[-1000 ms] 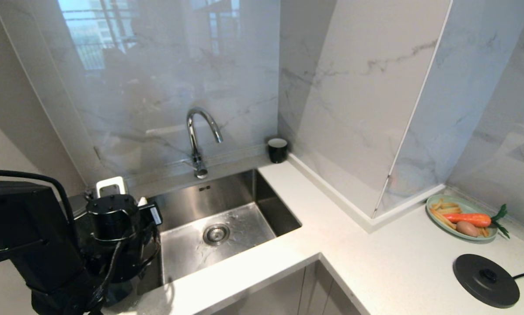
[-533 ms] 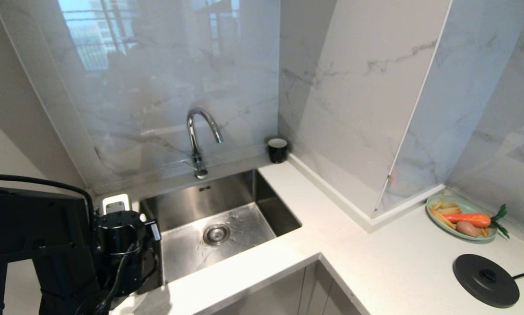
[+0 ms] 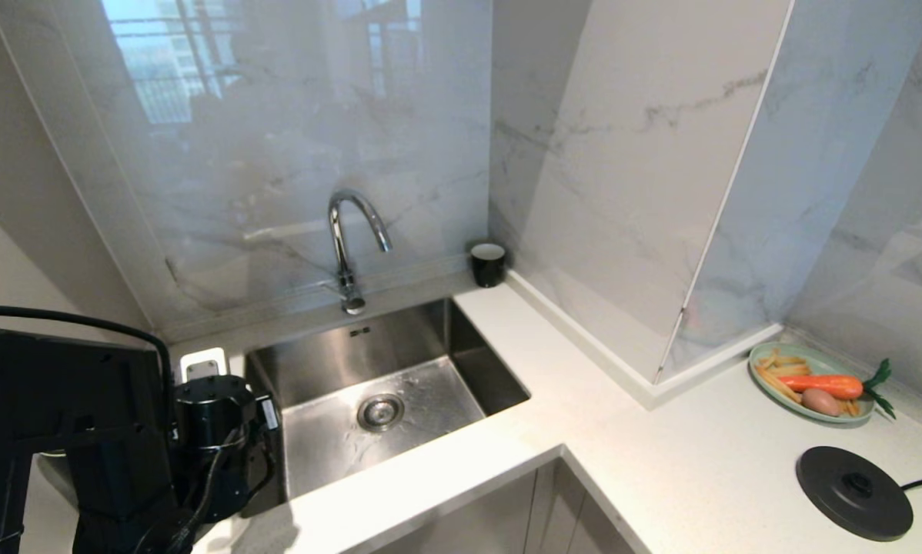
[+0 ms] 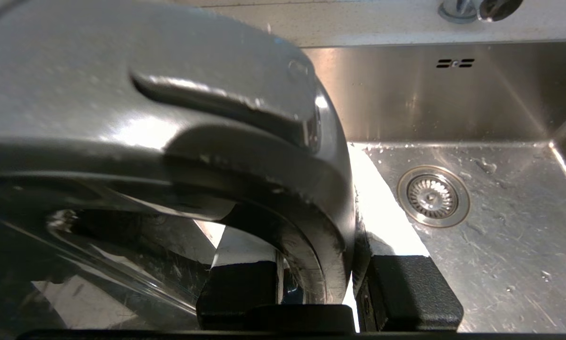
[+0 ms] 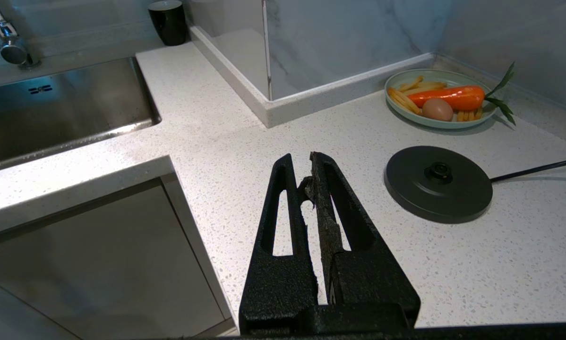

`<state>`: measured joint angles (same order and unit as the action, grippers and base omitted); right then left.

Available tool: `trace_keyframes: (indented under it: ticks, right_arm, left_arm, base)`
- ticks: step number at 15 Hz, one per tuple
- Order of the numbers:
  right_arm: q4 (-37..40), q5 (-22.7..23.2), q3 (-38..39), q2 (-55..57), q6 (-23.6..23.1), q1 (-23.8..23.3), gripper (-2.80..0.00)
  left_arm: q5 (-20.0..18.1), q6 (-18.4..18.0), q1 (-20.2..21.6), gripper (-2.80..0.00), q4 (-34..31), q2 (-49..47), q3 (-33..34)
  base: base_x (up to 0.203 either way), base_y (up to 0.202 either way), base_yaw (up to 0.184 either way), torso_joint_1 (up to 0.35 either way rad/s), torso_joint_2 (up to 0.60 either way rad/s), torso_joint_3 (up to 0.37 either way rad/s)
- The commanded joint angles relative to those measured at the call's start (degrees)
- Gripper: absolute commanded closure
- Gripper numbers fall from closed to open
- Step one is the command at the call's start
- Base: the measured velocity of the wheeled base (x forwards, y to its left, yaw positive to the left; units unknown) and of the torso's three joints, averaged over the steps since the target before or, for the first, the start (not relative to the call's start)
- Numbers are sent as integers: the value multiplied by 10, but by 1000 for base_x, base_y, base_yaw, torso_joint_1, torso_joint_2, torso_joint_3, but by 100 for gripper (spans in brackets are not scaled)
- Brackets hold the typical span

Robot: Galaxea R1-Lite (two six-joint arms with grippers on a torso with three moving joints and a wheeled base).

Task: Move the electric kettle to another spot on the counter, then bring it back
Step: Place it by the sink

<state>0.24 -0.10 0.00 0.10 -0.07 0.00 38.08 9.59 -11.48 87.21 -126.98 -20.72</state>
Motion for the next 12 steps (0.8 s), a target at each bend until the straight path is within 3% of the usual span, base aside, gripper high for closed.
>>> trace_keyframes:
  ticks: [1,2,12]
  right_arm:
    - [0,0,0,0,0,0,0]
    - [0,1,0,0,0,0,0]
    - [0,0,0,0,0,0,0]
  left_arm:
    - [2,1,1,0,5,-3,0]
    - [2,0,1,-280,5,-3,2]
    - [5,6,-22,-280,5,16,14]
  base:
    - [0,0,0,0,0,0]
    - [0,0,0,0,0,0]
    - [0,0,0,0,0,0]
